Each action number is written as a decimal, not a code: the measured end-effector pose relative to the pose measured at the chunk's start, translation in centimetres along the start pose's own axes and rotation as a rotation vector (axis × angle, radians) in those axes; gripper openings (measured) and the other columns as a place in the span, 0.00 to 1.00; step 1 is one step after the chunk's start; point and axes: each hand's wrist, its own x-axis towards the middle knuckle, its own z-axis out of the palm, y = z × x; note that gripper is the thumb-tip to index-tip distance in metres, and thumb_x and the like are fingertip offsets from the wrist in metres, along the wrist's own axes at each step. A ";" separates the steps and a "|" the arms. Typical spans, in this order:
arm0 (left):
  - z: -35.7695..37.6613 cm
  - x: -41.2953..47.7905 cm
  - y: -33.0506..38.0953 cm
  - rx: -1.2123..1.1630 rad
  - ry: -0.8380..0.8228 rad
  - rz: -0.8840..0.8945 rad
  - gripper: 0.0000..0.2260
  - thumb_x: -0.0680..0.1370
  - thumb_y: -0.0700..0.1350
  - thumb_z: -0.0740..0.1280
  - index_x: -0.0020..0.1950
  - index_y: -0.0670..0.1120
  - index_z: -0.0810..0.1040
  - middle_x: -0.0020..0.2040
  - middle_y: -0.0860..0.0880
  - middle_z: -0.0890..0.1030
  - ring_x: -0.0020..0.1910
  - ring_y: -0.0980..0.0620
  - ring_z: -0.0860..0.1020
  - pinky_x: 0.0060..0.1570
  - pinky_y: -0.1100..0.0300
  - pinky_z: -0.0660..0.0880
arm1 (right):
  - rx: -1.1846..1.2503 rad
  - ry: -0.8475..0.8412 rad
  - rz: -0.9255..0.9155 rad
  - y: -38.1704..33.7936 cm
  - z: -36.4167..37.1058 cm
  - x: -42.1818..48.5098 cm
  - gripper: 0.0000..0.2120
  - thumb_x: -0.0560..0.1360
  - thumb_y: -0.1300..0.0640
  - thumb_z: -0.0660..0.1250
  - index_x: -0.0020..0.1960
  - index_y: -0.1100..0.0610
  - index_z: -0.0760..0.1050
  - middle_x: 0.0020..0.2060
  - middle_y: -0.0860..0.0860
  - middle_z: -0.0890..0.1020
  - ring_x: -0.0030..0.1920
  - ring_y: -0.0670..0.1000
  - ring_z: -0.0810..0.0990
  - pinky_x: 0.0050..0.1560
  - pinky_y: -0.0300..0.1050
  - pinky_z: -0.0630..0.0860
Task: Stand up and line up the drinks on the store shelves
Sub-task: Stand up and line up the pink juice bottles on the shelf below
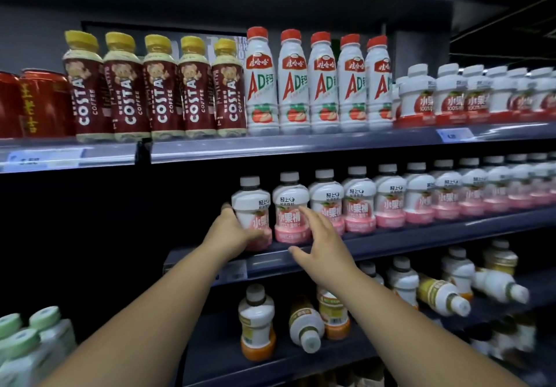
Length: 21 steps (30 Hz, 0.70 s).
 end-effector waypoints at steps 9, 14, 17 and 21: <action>1.2 -0.4 0.7 -0.135 0.030 -0.030 0.34 0.59 0.47 0.84 0.59 0.45 0.70 0.51 0.48 0.83 0.48 0.53 0.82 0.50 0.55 0.80 | -0.052 -0.126 0.012 0.8 -0.6 0.8 0.42 0.76 0.48 0.70 0.81 0.46 0.48 0.77 0.46 0.62 0.74 0.50 0.64 0.70 0.46 0.67; 1.2 -0.6 0.4 -0.105 0.095 -0.049 0.32 0.60 0.49 0.84 0.55 0.48 0.70 0.49 0.51 0.83 0.48 0.52 0.83 0.53 0.50 0.80 | -0.096 -0.222 0.008 1.0 -1.4 1.4 0.47 0.76 0.49 0.70 0.82 0.49 0.41 0.77 0.51 0.64 0.73 0.54 0.66 0.68 0.46 0.67; 1.3 -0.3 0.4 -0.095 0.094 -0.053 0.28 0.63 0.44 0.83 0.54 0.48 0.70 0.49 0.50 0.83 0.49 0.51 0.83 0.54 0.50 0.80 | -0.169 -0.125 0.000 1.4 -1.6 1.1 0.42 0.77 0.47 0.68 0.81 0.47 0.47 0.68 0.49 0.73 0.70 0.55 0.65 0.71 0.51 0.63; 1.5 0.5 0.5 -0.065 0.124 -0.076 0.23 0.65 0.43 0.82 0.50 0.50 0.71 0.48 0.50 0.82 0.48 0.50 0.82 0.56 0.50 0.78 | -0.244 -0.133 0.008 1.8 -1.7 0.5 0.39 0.77 0.45 0.66 0.80 0.41 0.47 0.67 0.45 0.72 0.69 0.54 0.63 0.70 0.54 0.59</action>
